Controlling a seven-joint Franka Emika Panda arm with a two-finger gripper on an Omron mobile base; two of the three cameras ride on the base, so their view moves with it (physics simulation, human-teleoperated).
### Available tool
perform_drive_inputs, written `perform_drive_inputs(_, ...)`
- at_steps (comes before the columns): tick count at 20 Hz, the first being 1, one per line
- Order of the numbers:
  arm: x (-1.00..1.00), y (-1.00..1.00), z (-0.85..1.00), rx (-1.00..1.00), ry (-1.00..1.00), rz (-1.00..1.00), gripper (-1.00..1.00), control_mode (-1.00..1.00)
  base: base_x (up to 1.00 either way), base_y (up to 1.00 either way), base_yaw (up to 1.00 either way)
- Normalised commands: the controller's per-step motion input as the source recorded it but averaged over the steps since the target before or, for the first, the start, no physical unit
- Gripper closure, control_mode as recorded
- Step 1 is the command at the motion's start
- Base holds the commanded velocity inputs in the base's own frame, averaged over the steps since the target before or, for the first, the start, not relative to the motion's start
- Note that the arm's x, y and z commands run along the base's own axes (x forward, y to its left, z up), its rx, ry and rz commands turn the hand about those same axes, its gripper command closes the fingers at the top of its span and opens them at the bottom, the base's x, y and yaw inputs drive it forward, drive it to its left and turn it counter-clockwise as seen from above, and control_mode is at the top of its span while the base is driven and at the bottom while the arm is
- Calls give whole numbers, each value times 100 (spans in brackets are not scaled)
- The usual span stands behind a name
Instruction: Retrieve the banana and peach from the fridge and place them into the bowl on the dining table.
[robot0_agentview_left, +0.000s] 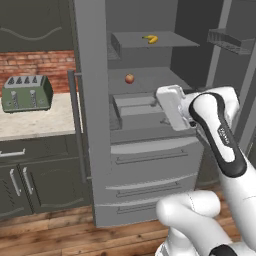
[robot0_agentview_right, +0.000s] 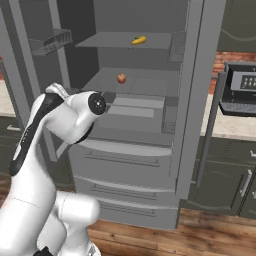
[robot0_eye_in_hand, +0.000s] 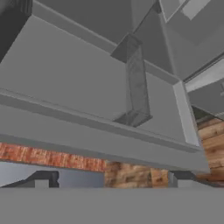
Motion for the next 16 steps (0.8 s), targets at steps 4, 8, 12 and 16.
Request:
perform_drive_inputs(4, -75, -55, 0, -36, -2, -1, -100, -100, 0, 0, 0)
perform_drive_inputs(8, -65, -46, 0, -42, -2, -4, -100, -100, 0, 0, 0)
perform_drive_inputs(12, -78, -30, 0, -51, -12, -4, -100, -100, 0, 0, 0)
perform_drive_inputs(16, -88, -28, 19, -38, -12, -6, -100, -100, 0, 0, 0)
